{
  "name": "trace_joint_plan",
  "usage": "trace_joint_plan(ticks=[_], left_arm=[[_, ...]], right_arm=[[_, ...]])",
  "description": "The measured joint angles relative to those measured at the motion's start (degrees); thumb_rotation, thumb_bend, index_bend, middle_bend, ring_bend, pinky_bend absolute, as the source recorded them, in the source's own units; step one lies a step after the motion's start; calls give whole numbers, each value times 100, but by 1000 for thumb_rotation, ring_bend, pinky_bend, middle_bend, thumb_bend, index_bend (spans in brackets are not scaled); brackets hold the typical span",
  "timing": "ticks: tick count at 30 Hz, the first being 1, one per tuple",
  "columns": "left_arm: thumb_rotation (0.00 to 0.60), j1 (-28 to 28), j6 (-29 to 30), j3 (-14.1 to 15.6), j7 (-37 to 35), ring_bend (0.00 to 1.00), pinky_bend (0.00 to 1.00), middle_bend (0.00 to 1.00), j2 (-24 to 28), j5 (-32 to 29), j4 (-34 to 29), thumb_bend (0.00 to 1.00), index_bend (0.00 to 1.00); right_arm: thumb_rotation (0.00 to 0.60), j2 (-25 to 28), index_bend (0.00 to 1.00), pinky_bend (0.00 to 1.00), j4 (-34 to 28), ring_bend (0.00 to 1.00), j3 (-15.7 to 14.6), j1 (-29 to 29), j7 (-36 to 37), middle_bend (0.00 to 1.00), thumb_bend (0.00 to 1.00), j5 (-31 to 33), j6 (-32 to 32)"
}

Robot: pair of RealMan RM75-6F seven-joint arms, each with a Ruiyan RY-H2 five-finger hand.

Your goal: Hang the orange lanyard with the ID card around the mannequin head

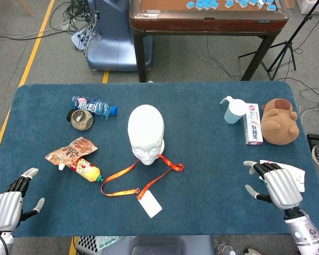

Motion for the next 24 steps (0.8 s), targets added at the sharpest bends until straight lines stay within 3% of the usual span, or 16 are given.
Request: trace_joint_plan(ticks=[13, 16, 20, 24], left_arm=[[600, 63, 132, 2, -106, 178, 234, 131, 45, 59, 42, 279, 134], [600, 76, 158, 6, -120, 178, 234, 131, 63, 84, 39, 279, 134], [600, 84, 183, 10, -147, 179, 234, 131, 85, 118, 33, 279, 134], [600, 105, 215, 20, -194, 183, 234, 134, 91, 141, 40, 278, 142]], right_arm=[[600, 51, 279, 415, -48, 409, -67, 27, 6, 462, 269, -105, -54], [600, 73, 279, 415, -59, 463, -72, 79, -5, 491, 290, -151, -123], [600, 127, 279, 455, -119, 638, -79, 223, -39, 611, 420, -223, -342], [600, 190, 279, 704, -196, 786, -91, 429, 2, 750, 643, -251, -707]])
